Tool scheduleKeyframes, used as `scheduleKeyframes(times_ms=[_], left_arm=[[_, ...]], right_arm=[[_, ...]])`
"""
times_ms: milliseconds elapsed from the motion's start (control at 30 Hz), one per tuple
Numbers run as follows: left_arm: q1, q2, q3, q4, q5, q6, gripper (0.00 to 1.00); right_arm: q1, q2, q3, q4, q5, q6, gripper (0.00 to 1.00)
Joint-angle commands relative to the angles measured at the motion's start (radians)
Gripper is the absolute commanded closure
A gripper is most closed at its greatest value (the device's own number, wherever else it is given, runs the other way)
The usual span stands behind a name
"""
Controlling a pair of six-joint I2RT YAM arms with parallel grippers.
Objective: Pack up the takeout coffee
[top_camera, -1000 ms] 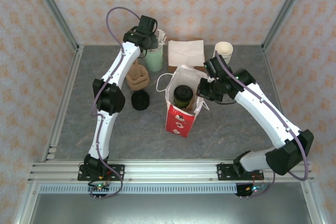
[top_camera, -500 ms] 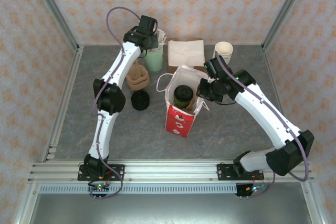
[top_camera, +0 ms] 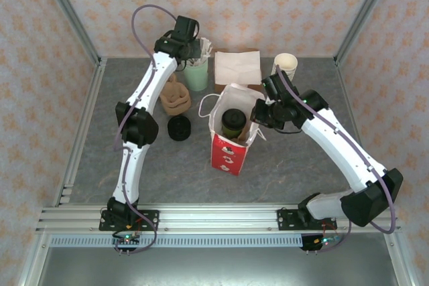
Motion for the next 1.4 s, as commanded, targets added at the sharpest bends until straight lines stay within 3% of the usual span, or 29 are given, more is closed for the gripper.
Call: scheduleKeyframes(times_ms=[0,533,900,1200,1367], left_arm=[[0.004,-0.137,0.039,-0.033,-0.023,0.034,1.0],[-0.054,-0.414,0.033,-0.147,-0.062,0.115,1.0],[-0.115,-0.605,0.02,-0.222,0.005,0.137,1.0],[-0.215,-0.9,-0.257,-0.232,0.168,0.167,1.0],[-0.252,-0.997,-0.355,-0.29,0.198,0.166,1.0]], right_arm=[[-0.006,-0.021,-0.005,0.04,-0.005,-0.013,0.81],[-0.006,0.017,-0.033,0.175,-0.04,-0.047,0.88],[0.003,0.022,-0.079,0.331,-0.044,0.02,0.87],[0.036,0.071,-0.055,0.386,-0.062,0.029,0.87],[0.054,0.1,-0.032,0.402,-0.089,0.021,0.86]])
